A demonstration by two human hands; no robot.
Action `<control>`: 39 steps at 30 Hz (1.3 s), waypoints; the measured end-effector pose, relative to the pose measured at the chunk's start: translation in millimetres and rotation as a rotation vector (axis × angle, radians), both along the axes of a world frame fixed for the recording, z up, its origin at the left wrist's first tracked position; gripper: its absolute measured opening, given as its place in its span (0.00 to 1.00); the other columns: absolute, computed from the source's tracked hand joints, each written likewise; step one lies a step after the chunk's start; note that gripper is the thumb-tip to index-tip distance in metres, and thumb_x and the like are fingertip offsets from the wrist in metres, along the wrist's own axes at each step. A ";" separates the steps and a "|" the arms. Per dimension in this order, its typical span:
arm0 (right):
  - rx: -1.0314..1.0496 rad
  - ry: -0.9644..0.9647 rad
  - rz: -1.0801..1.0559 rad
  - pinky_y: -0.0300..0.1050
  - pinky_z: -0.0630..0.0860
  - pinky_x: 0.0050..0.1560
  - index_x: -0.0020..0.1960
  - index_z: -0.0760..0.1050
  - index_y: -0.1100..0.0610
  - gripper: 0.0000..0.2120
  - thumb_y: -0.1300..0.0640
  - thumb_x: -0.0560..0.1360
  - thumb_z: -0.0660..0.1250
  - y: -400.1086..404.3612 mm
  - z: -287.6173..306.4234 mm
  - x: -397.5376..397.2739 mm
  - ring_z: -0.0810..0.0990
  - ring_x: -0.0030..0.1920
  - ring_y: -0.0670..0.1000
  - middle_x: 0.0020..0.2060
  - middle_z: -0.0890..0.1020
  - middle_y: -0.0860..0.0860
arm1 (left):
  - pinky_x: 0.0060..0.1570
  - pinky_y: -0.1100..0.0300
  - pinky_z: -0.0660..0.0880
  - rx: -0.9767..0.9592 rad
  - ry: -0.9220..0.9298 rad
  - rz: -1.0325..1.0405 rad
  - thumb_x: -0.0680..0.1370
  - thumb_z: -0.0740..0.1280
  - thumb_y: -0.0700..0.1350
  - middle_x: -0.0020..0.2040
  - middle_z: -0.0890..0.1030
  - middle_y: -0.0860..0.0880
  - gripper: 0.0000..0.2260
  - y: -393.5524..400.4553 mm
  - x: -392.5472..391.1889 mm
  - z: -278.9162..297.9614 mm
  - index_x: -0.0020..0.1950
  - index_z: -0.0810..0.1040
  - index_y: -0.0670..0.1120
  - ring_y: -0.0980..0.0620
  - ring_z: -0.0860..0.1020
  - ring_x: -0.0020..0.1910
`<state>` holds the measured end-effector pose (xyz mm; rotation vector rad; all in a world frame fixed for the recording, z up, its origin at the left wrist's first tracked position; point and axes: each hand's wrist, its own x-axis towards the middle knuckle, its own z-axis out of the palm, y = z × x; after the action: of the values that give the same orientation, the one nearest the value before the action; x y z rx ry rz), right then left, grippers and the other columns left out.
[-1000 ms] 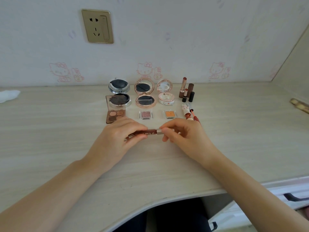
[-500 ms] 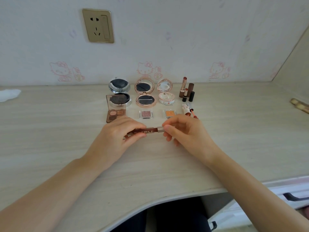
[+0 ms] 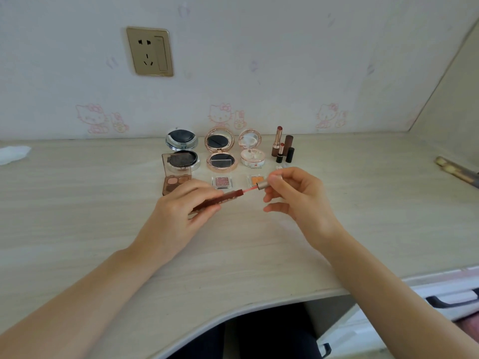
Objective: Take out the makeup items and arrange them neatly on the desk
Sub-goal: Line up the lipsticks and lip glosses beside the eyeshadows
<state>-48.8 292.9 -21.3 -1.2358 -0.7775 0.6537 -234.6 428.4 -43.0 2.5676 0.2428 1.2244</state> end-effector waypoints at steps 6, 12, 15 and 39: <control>-0.021 -0.033 -0.016 0.46 0.79 0.39 0.50 0.79 0.59 0.04 0.61 0.77 0.67 -2.9 9.9 13.3 0.84 0.40 0.52 0.38 0.84 0.54 | 0.56 0.65 0.72 0.077 -0.068 -0.040 0.74 0.71 0.39 0.53 0.77 0.49 0.09 -11.8 4.3 5.2 0.53 0.82 0.41 0.59 0.76 0.53; -0.026 0.013 -0.003 0.44 0.81 0.41 0.50 0.79 0.62 0.05 0.63 0.76 0.67 -9.1 27.1 34.9 0.85 0.43 0.58 0.40 0.85 0.58 | 0.48 0.61 0.74 0.092 0.021 -0.180 0.75 0.70 0.35 0.55 0.77 0.46 0.03 -32.9 21.3 8.6 0.48 0.82 0.39 0.56 0.78 0.49; -0.053 0.004 -0.030 0.44 0.81 0.42 0.50 0.80 0.62 0.04 0.63 0.76 0.68 -13.0 33.8 48.1 0.85 0.42 0.58 0.38 0.84 0.57 | 0.50 0.65 0.74 0.088 0.046 -0.226 0.75 0.71 0.36 0.56 0.78 0.45 0.04 -44.0 34.3 9.9 0.48 0.82 0.39 0.60 0.77 0.48; -0.510 -0.304 -0.134 0.36 0.79 0.35 0.44 0.83 0.51 0.04 0.52 0.73 0.71 -37.8 27.9 159.2 0.81 0.33 0.42 0.33 0.84 0.45 | 0.58 0.54 0.74 0.385 0.314 -0.205 0.69 0.75 0.53 0.57 0.81 0.46 0.19 -118.9 151.2 7.2 0.54 0.82 0.43 0.46 0.77 0.59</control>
<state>110.3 255.1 6.6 -1.8694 -0.7926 0.5774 -83.4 309.5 -35.8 3.0185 -0.2131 0.8573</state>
